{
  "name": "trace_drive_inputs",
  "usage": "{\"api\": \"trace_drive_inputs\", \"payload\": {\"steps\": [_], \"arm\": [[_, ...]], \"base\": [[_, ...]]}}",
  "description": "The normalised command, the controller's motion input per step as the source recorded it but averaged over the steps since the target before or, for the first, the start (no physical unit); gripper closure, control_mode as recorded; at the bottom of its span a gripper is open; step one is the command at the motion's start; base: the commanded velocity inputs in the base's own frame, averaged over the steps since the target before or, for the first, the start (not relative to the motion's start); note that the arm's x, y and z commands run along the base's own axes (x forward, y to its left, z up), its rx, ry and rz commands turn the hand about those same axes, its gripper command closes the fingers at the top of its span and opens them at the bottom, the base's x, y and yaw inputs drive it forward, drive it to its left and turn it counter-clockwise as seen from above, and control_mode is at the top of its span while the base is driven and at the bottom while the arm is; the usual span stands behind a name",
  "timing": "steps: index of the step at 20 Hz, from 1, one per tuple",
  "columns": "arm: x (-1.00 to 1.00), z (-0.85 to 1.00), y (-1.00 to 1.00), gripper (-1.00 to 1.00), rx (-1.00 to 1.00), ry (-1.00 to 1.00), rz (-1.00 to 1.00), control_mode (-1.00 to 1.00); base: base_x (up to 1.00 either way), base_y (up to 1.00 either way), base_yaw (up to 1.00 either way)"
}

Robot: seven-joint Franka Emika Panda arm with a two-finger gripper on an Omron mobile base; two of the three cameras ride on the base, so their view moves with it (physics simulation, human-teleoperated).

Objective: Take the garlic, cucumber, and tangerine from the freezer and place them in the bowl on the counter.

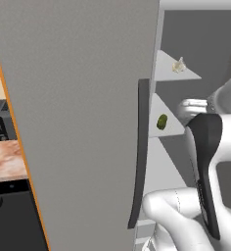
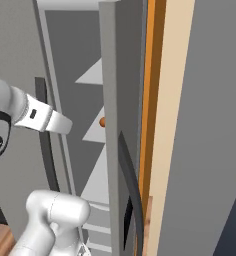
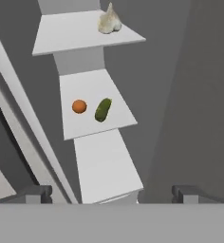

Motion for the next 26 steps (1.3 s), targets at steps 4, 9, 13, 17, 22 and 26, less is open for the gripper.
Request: {"api": "trace_drive_inputs", "payload": {"steps": [4,9,13,17,22,26], "arm": [[0.42,0.3,-0.08,-1.0,0.0,0.0,-0.07,-1.0],[0.91,0.17,-0.05,-1.0,0.01,0.0,-0.04,-1.0],[1.0,0.04,-0.09,-1.0,0.06,0.01,0.0,-1.0],[0.98,0.0,-0.19,-1.0,0.08,0.01,0.0,-1.0],[0.43,0.0,-0.41,-1.0,0.04,-0.06,0.0,-1.0],[0.23,0.0,-0.34,-1.0,0.0,-0.18,0.0,-1.0]], "base": [[0.0,0.0,0.0],[0.0,0.0,0.0],[0.0,0.0,0.0],[0.0,0.0,0.0],[0.0,0.0,0.0],[0.0,0.0,0.0]]}}
